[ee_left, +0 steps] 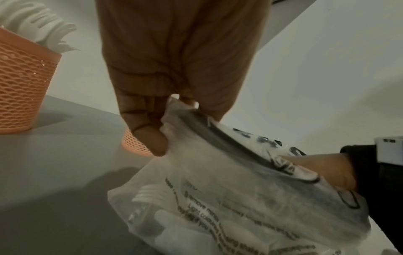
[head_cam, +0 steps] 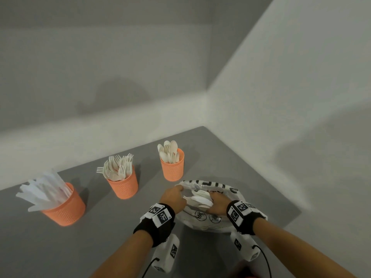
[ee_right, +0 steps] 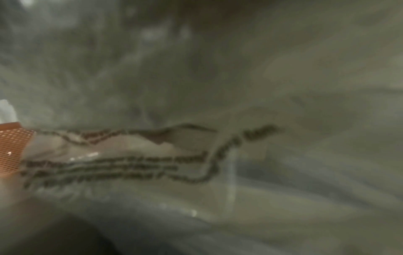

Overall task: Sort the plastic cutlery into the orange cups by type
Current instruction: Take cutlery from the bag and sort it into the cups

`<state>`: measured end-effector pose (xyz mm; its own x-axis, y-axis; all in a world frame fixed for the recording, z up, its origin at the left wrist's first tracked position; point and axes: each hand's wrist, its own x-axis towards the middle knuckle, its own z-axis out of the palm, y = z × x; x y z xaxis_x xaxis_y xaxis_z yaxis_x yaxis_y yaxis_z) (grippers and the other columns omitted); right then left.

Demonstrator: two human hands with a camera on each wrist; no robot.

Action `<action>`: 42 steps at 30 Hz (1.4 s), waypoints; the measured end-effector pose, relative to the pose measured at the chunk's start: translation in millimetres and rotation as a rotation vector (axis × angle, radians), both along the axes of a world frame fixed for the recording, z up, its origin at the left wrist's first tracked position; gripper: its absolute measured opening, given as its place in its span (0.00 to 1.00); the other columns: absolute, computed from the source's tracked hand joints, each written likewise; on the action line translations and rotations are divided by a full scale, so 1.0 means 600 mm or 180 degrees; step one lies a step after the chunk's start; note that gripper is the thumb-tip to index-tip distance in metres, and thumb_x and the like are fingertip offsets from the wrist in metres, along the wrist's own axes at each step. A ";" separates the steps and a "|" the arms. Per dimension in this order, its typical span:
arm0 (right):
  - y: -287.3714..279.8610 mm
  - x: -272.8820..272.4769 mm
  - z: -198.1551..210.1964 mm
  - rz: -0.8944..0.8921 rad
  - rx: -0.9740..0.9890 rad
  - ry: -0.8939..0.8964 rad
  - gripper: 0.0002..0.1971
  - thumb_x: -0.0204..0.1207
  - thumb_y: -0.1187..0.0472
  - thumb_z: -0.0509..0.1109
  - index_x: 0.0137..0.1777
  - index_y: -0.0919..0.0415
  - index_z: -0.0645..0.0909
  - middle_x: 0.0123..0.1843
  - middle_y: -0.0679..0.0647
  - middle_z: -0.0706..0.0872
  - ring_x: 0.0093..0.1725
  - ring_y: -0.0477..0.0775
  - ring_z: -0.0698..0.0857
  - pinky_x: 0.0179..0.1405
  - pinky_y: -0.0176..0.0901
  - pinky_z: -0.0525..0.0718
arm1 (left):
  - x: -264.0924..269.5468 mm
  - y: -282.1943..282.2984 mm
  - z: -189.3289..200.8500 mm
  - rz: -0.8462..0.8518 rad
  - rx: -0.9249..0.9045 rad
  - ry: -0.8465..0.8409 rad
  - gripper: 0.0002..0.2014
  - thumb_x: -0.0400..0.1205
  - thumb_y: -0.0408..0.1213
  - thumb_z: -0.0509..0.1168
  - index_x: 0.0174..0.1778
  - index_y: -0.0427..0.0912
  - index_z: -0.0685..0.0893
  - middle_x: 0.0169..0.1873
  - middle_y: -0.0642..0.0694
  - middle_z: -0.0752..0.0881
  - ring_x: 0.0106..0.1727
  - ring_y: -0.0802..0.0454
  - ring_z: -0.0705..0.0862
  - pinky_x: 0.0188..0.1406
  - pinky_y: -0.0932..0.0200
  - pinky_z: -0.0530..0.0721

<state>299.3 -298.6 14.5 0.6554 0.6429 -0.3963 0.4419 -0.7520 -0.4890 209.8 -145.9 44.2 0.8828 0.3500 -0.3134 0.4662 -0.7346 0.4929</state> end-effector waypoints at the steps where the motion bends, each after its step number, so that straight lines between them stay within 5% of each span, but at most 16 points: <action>1: -0.002 -0.002 0.003 0.0012 0.0028 -0.0019 0.23 0.74 0.53 0.71 0.67 0.60 0.75 0.63 0.58 0.83 0.62 0.58 0.81 0.60 0.44 0.78 | 0.000 0.001 0.000 0.0004 -0.0020 0.0039 0.24 0.80 0.33 0.58 0.75 0.40 0.69 0.69 0.38 0.77 0.68 0.42 0.77 0.66 0.54 0.75; 6: -0.006 -0.001 0.006 -0.0025 0.0255 0.0038 0.22 0.73 0.54 0.72 0.66 0.58 0.77 0.61 0.55 0.85 0.58 0.55 0.83 0.57 0.40 0.79 | -0.001 0.001 0.002 -0.0005 -0.0706 0.0112 0.22 0.82 0.29 0.54 0.74 0.38 0.68 0.68 0.35 0.76 0.59 0.37 0.83 0.54 0.51 0.86; 9: -0.001 -0.006 0.013 0.0095 0.0164 -0.0068 0.22 0.73 0.53 0.72 0.65 0.59 0.78 0.59 0.55 0.85 0.55 0.53 0.82 0.58 0.40 0.79 | -0.001 0.002 -0.001 0.0195 -0.1196 0.0023 0.22 0.82 0.27 0.51 0.74 0.37 0.69 0.61 0.35 0.77 0.35 0.51 0.82 0.24 0.65 0.85; 11: 0.000 -0.004 0.010 0.0102 0.0146 -0.0051 0.22 0.71 0.51 0.74 0.63 0.58 0.79 0.55 0.53 0.86 0.52 0.53 0.82 0.57 0.41 0.80 | -0.002 0.002 0.000 0.0276 -0.1312 0.0026 0.22 0.83 0.27 0.51 0.74 0.37 0.69 0.59 0.36 0.77 0.34 0.52 0.81 0.19 0.68 0.83; 14: -0.002 -0.002 0.016 0.0115 0.0188 -0.0020 0.19 0.69 0.51 0.75 0.59 0.57 0.80 0.45 0.46 0.82 0.47 0.49 0.81 0.47 0.35 0.77 | -0.004 -0.003 0.004 0.0329 -0.1173 0.0042 0.21 0.83 0.27 0.52 0.72 0.38 0.71 0.61 0.35 0.79 0.49 0.39 0.86 0.26 0.63 0.86; 16: -0.005 0.001 0.023 0.0161 0.0136 0.0080 0.15 0.71 0.54 0.74 0.55 0.56 0.80 0.42 0.44 0.80 0.43 0.47 0.79 0.41 0.30 0.73 | -0.003 -0.004 0.007 0.0400 -0.0965 0.0065 0.20 0.82 0.28 0.54 0.71 0.36 0.72 0.65 0.33 0.80 0.57 0.35 0.85 0.41 0.54 0.89; 18: -0.010 0.005 0.027 0.0134 0.0152 0.0157 0.17 0.67 0.53 0.75 0.56 0.54 0.79 0.44 0.45 0.83 0.45 0.49 0.82 0.44 0.33 0.76 | 0.001 -0.002 0.004 0.0335 -0.0813 0.0187 0.19 0.83 0.30 0.54 0.71 0.34 0.72 0.67 0.34 0.77 0.61 0.35 0.83 0.56 0.48 0.85; 20: -0.015 0.009 0.030 -0.0029 0.0241 0.0145 0.26 0.56 0.45 0.74 0.56 0.49 0.78 0.47 0.47 0.85 0.49 0.52 0.84 0.49 0.41 0.82 | 0.002 -0.001 0.001 0.0293 -0.0744 0.0256 0.19 0.84 0.31 0.53 0.71 0.34 0.72 0.69 0.36 0.76 0.62 0.35 0.82 0.61 0.46 0.82; 22: -0.015 0.009 0.038 -0.0202 0.0354 0.0246 0.24 0.56 0.47 0.73 0.53 0.50 0.77 0.46 0.49 0.84 0.45 0.51 0.83 0.49 0.44 0.84 | 0.004 -0.002 -0.002 0.0307 -0.0765 0.0256 0.19 0.83 0.30 0.54 0.71 0.34 0.72 0.70 0.37 0.76 0.61 0.34 0.82 0.60 0.45 0.83; 25: -0.012 0.008 0.052 -0.0196 0.0545 0.0318 0.07 0.73 0.63 0.70 0.50 0.56 0.77 0.41 0.49 0.79 0.38 0.46 0.78 0.41 0.37 0.78 | 0.002 -0.007 0.000 0.0402 -0.0914 0.0133 0.19 0.83 0.30 0.54 0.70 0.35 0.72 0.67 0.35 0.78 0.58 0.34 0.84 0.51 0.46 0.87; 27: -0.009 0.011 0.060 -0.0290 0.0839 0.0478 0.06 0.74 0.65 0.70 0.44 0.55 0.77 0.37 0.48 0.78 0.33 0.44 0.77 0.34 0.32 0.77 | 0.000 -0.010 0.002 0.0440 -0.1163 0.0108 0.19 0.83 0.31 0.53 0.70 0.38 0.73 0.65 0.38 0.78 0.48 0.37 0.87 0.36 0.52 0.90; 29: -0.003 0.014 0.073 -0.0515 0.1197 0.0641 0.07 0.74 0.65 0.72 0.49 0.59 0.78 0.36 0.48 0.79 0.30 0.41 0.78 0.27 0.25 0.76 | -0.002 -0.010 0.008 0.0479 -0.1485 0.0110 0.17 0.84 0.33 0.54 0.69 0.40 0.74 0.58 0.42 0.77 0.42 0.43 0.84 0.23 0.61 0.86; 32: 0.013 0.026 0.101 -0.0878 0.1716 0.0751 0.07 0.74 0.66 0.73 0.41 0.57 0.77 0.31 0.49 0.79 0.22 0.38 0.79 0.23 0.25 0.76 | -0.006 -0.005 0.022 0.0315 -0.1375 -0.0047 0.10 0.85 0.41 0.56 0.54 0.43 0.81 0.45 0.46 0.78 0.45 0.48 0.79 0.34 0.59 0.85; 35: 0.042 0.035 0.131 -0.1293 0.2330 0.1104 0.11 0.76 0.66 0.69 0.33 0.59 0.75 0.19 0.47 0.76 0.18 0.43 0.74 0.24 0.32 0.78 | -0.018 0.014 0.034 0.0317 -0.1036 -0.0818 0.12 0.85 0.41 0.57 0.45 0.39 0.82 0.37 0.46 0.79 0.37 0.53 0.77 0.44 0.58 0.80; 38: 0.087 0.029 0.152 -0.1462 0.2920 0.1548 0.21 0.78 0.66 0.65 0.23 0.58 0.70 0.13 0.45 0.71 0.14 0.41 0.70 0.21 0.30 0.74 | -0.037 0.030 0.053 0.1236 -0.2160 -0.1435 0.12 0.86 0.34 0.54 0.50 0.35 0.82 0.35 0.47 0.80 0.33 0.57 0.77 0.35 0.66 0.76; 42: 0.165 -0.008 0.172 -0.1361 0.3404 0.1870 0.18 0.77 0.67 0.66 0.25 0.56 0.72 0.13 0.45 0.70 0.14 0.42 0.69 0.20 0.32 0.71 | -0.066 0.052 0.068 0.2302 -0.4084 -0.1354 0.15 0.87 0.37 0.50 0.45 0.33 0.79 0.41 0.36 0.82 0.41 0.46 0.81 0.42 0.55 0.80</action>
<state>294.3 -199.6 117.6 0.7905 0.6015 -0.1155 -0.2203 0.1033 -0.9699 170.0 -114.6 85.2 0.7475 0.4299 -0.5064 0.1901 0.5920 0.7832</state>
